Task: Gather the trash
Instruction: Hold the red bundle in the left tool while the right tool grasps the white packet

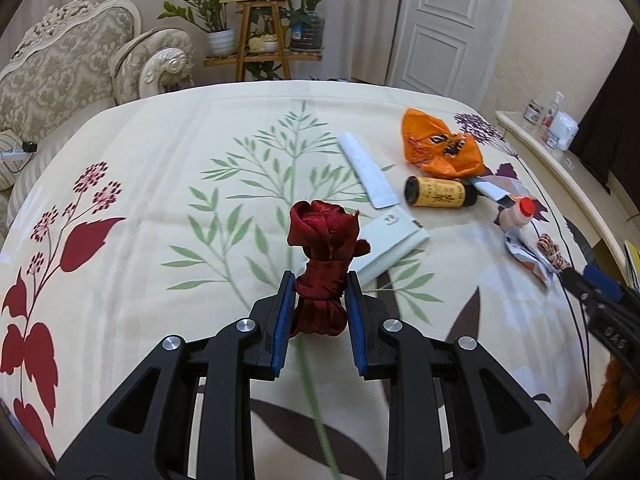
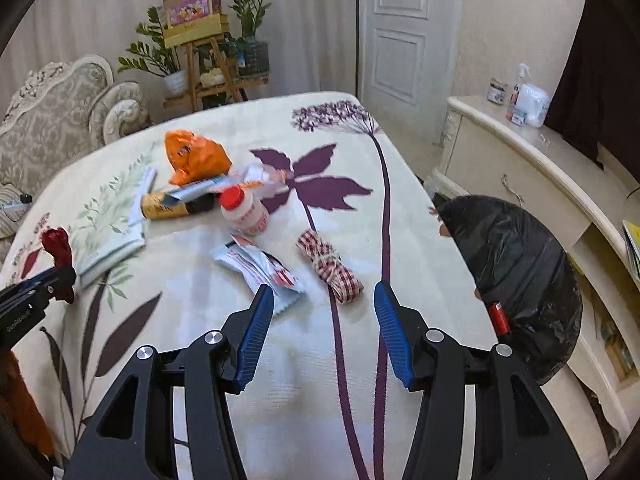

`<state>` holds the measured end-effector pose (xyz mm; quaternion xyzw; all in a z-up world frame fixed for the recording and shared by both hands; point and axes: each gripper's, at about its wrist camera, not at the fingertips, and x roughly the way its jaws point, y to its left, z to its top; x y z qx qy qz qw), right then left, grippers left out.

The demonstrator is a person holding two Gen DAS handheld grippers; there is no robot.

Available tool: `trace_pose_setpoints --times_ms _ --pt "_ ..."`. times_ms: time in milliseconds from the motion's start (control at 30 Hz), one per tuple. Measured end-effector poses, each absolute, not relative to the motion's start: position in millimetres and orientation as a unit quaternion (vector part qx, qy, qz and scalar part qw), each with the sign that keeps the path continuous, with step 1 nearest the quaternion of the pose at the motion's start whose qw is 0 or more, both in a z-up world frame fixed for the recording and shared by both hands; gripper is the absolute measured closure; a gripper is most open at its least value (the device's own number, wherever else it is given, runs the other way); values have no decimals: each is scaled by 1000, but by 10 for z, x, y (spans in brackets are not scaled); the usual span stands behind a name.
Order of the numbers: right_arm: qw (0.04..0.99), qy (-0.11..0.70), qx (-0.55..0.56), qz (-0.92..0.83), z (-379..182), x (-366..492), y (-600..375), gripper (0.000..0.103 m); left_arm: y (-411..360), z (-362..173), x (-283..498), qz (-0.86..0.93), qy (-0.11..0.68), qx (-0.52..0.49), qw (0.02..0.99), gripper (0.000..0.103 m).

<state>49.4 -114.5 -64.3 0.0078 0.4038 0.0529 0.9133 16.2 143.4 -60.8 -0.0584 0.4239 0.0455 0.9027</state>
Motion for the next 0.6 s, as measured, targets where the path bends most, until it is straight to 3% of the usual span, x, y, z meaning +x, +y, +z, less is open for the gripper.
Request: trace_pose_setpoints --times_ms 300,600 --pt "908 400 -28 123 -611 555 -818 58 1635 -602 121 65 422 -74 901 78" --pt "890 435 -61 121 -813 800 -669 59 1755 -615 113 73 422 -83 900 78"
